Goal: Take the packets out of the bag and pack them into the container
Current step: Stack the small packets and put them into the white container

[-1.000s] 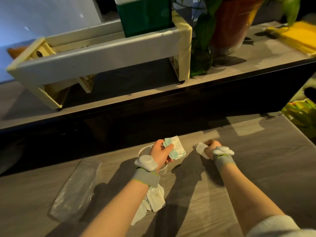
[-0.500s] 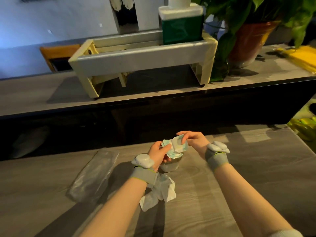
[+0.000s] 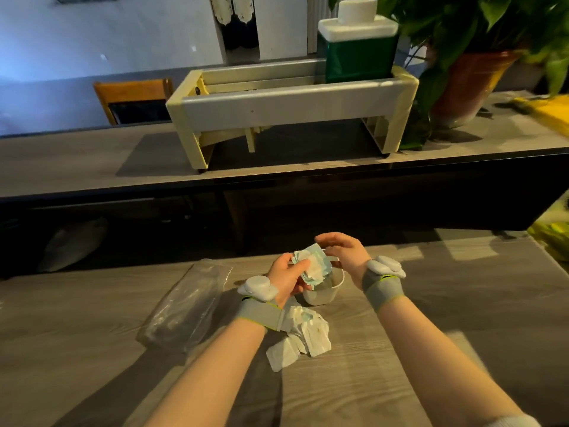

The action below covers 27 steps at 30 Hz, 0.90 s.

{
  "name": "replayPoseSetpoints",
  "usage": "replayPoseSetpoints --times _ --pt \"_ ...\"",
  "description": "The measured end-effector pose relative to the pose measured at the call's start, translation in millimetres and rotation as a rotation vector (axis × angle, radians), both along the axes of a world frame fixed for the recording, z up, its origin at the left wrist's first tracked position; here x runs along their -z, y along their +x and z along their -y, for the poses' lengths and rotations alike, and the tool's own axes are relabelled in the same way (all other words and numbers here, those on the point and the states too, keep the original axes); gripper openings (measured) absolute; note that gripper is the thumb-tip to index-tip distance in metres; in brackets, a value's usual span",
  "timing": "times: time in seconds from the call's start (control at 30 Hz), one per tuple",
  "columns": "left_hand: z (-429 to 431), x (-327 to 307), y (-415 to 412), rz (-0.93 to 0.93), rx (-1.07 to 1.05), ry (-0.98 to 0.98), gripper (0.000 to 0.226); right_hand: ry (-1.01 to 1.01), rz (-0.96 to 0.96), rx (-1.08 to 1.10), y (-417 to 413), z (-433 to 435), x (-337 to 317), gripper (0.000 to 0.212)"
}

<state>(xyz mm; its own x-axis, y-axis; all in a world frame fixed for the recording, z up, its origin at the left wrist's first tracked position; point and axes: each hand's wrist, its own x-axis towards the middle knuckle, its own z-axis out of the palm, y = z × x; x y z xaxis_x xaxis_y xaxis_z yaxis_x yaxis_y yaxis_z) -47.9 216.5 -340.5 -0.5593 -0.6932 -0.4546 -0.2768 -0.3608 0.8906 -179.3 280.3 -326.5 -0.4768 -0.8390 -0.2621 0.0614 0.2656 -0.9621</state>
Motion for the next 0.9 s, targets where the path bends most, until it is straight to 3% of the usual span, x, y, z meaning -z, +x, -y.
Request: replayPoseSetpoints --times 0.1,0.3,0.47,0.67,0.8,0.9 --pt "2.5 -1.8 -1.0 0.032 -0.020 -0.092 0.005 0.134 0.041 0.020 0.2 -2.2 -3.0 0.014" --pt "3.5 -1.4 -4.0 0.052 0.028 -0.242 0.018 0.214 0.035 -0.058 4.1 -3.0 -11.5 0.022" --pt "8.2 5.6 6.5 0.105 -0.004 -0.288 0.064 0.159 0.124 0.061 -5.8 -7.0 -8.2 0.028" --pt "6.8 39.7 20.6 0.331 0.251 -0.351 0.115 0.370 -0.125 0.226 -14.7 0.7 15.6 0.040" --pt "4.2 50.4 3.8 0.329 0.307 -0.278 0.118 0.595 -0.434 0.101 -3.0 13.7 21.5 0.036" --pt "4.7 61.3 -2.2 0.298 0.282 -0.298 0.118 0.657 -0.536 0.040 9.9 28.7 25.6 0.041"
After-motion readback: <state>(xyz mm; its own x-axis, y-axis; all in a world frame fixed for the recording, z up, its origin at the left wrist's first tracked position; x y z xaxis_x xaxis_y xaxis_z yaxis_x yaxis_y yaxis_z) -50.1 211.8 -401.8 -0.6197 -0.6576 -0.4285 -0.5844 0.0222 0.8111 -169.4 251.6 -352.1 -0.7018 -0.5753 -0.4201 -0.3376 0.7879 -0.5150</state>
